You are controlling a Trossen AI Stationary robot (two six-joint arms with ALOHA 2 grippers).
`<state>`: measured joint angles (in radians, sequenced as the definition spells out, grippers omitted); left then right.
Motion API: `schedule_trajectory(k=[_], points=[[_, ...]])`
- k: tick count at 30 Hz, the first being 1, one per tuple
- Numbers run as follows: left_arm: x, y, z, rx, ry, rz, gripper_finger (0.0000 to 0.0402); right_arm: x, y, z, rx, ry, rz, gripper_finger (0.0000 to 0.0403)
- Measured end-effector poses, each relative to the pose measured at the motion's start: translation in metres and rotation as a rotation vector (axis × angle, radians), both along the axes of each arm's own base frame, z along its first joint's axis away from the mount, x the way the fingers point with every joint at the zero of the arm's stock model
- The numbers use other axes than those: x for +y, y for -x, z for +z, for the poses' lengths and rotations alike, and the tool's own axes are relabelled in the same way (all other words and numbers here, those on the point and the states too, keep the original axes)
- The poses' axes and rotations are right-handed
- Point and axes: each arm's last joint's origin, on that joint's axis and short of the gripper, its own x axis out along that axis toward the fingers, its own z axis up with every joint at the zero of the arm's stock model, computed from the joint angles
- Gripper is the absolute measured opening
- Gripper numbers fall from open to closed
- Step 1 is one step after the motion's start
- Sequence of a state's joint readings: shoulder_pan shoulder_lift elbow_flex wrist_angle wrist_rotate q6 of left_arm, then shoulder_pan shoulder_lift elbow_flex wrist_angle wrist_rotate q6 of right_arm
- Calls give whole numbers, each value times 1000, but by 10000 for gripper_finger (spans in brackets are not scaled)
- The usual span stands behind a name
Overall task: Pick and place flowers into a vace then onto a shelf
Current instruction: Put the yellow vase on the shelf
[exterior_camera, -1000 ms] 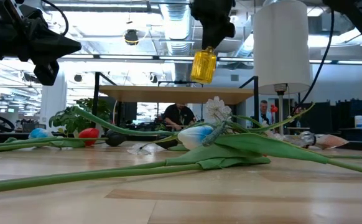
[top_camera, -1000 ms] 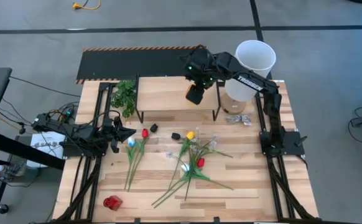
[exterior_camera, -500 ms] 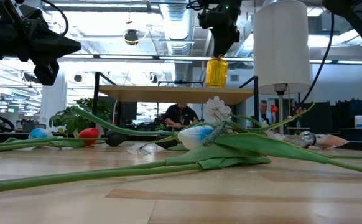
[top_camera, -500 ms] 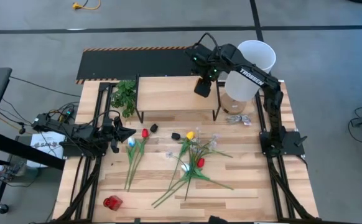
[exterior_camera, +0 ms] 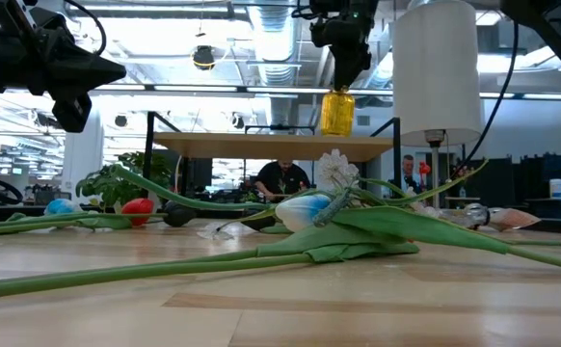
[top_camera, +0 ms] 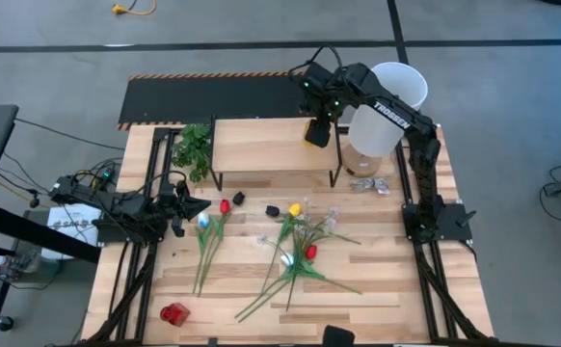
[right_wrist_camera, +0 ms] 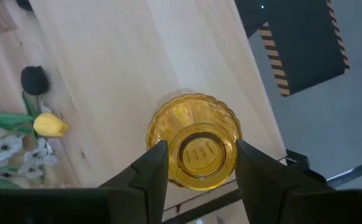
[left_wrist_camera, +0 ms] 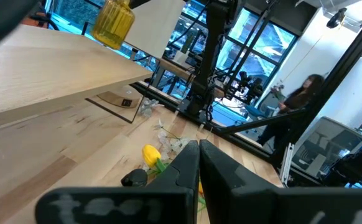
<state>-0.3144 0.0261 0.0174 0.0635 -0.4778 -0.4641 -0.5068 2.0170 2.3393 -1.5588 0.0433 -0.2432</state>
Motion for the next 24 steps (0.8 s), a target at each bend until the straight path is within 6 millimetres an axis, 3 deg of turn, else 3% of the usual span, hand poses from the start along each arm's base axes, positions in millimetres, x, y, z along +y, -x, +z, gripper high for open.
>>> schedule_trajectory(k=[9,18,24], points=[[0,0,0,0,0,0,0,-3,-5,-16,34,-12,11,147],[0,0,0,0,0,0,0,-3,-5,-17,43,-4,43,148],[0,0,0,0,0,0,0,-3,-5,-18,52,-1,49,184]])
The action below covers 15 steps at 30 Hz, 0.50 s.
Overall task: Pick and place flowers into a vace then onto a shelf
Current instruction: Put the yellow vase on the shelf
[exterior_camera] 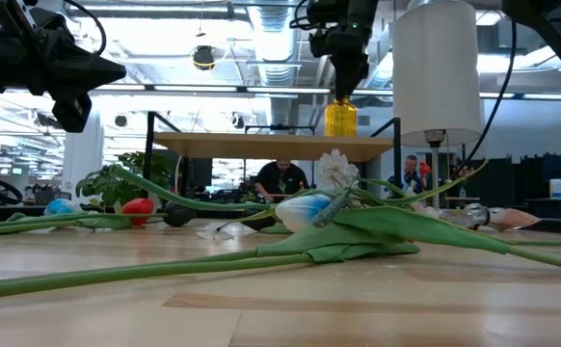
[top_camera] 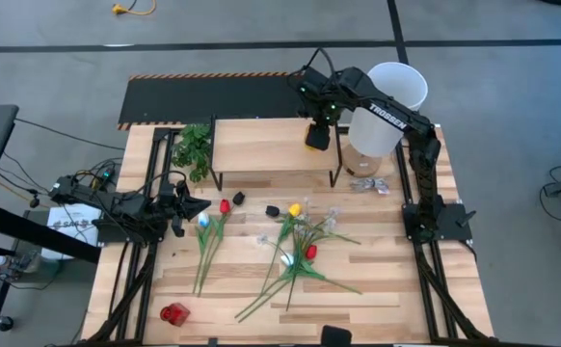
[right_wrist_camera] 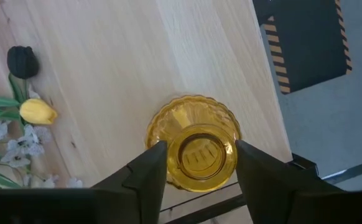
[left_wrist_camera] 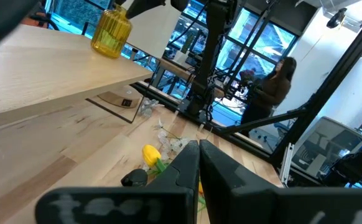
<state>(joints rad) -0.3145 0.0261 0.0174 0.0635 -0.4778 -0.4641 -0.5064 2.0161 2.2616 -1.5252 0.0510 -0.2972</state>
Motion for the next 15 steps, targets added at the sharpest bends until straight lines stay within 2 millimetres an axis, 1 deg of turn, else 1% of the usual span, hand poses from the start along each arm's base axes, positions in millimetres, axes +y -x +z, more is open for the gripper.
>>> schedule_trajectory(k=[3,7,15], points=[[0,0,0,0,0,0,0,0,0,0,3,3,15,206],[0,0,0,0,0,0,0,0,0,0,6,2,18,224],[0,0,0,0,0,0,0,1,1,0,16,-4,19,234]])
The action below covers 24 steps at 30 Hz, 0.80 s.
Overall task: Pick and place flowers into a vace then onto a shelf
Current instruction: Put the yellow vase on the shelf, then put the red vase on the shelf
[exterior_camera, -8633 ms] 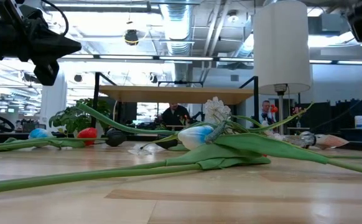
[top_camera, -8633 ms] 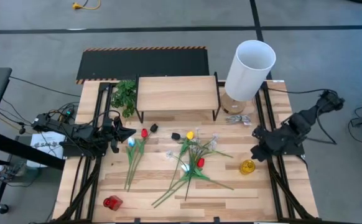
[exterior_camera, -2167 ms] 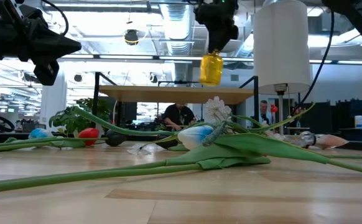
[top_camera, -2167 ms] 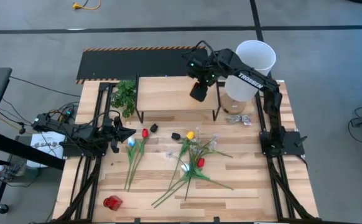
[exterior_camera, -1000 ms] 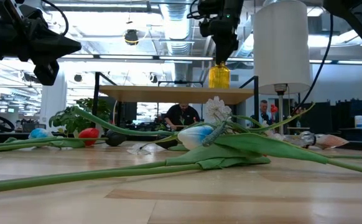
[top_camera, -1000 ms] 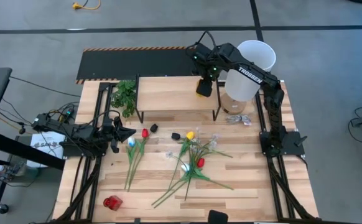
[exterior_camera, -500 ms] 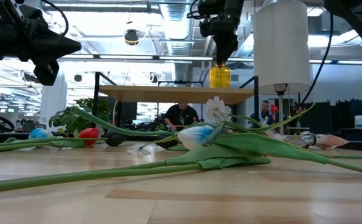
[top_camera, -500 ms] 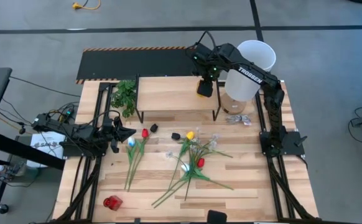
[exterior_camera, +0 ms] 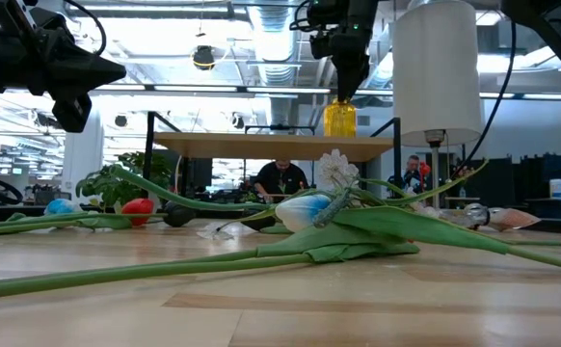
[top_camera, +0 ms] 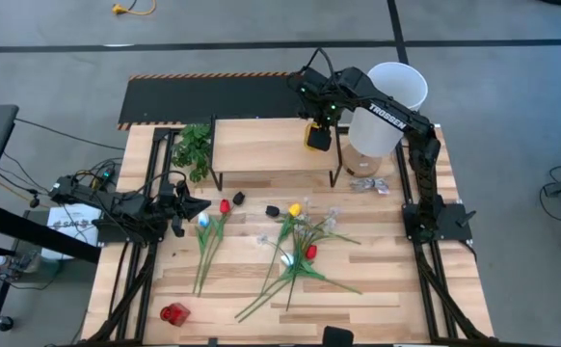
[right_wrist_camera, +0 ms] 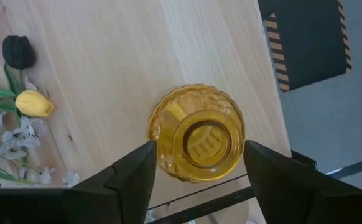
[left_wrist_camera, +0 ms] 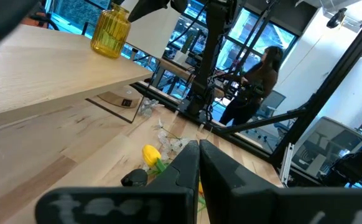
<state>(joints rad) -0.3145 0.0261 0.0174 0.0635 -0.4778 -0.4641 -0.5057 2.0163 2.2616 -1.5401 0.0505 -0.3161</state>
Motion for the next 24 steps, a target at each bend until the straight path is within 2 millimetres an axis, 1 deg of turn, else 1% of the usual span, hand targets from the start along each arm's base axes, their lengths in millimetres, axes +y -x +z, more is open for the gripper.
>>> schedule_trajectory(k=[8,12,19,24], points=[[0,0,0,0,0,0,0,2,3,-1,30,-17,-1,235],[0,0,0,0,0,0,0,2,4,2,16,-16,-26,235],[0,0,0,0,0,0,0,8,15,27,-56,34,-58,235],[0,0,0,0,0,0,0,18,31,48,-121,54,-124,235]])
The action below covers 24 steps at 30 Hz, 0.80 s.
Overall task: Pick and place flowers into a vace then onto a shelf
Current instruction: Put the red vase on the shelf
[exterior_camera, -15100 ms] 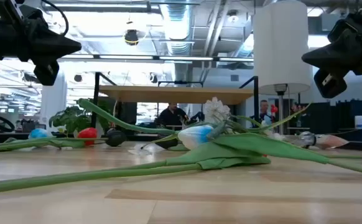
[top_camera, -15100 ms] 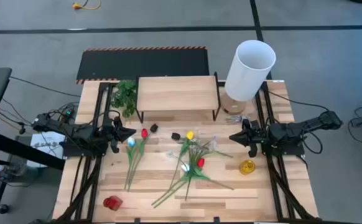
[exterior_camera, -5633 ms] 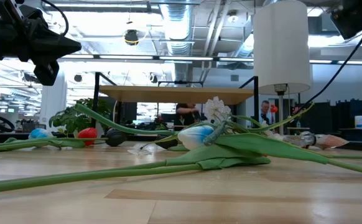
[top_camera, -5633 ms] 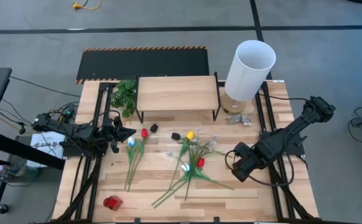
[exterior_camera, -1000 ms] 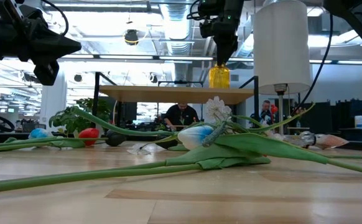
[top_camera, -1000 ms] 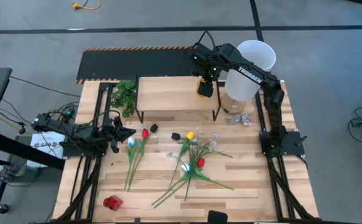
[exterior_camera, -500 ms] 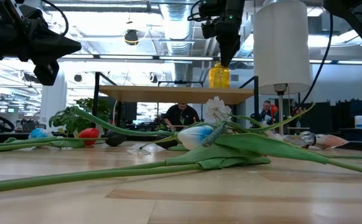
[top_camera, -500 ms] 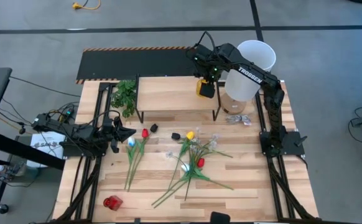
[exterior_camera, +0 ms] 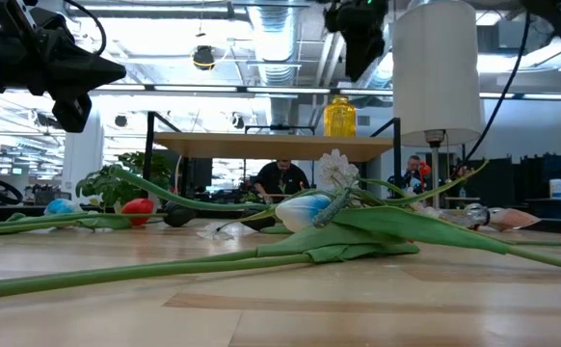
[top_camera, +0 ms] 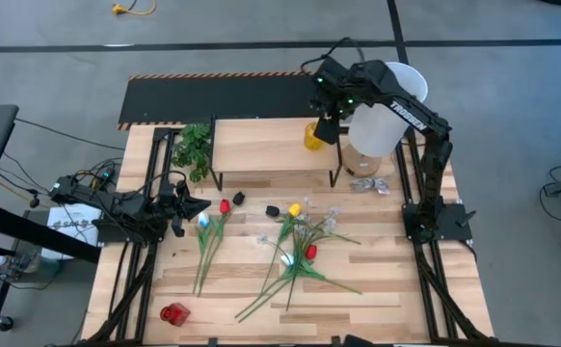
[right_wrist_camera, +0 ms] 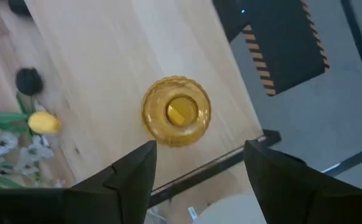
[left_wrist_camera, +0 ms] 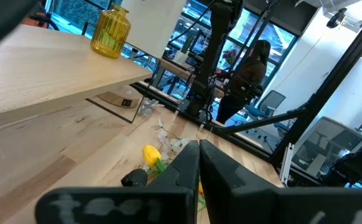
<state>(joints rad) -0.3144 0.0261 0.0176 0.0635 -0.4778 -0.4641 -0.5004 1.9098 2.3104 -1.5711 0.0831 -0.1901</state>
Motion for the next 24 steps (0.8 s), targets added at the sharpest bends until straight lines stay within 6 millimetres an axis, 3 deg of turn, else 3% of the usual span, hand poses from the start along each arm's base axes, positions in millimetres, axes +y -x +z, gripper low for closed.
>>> schedule_trajectory(k=[6,13,24], points=[[0,0,0,0,0,0,0,32,20,31,-144,-48,-34,235],[0,0,0,0,-1,-6,0,93,40,63,-319,-238,80,225],[-1,0,0,0,-1,-20,0,192,54,78,-342,-317,268,191]])
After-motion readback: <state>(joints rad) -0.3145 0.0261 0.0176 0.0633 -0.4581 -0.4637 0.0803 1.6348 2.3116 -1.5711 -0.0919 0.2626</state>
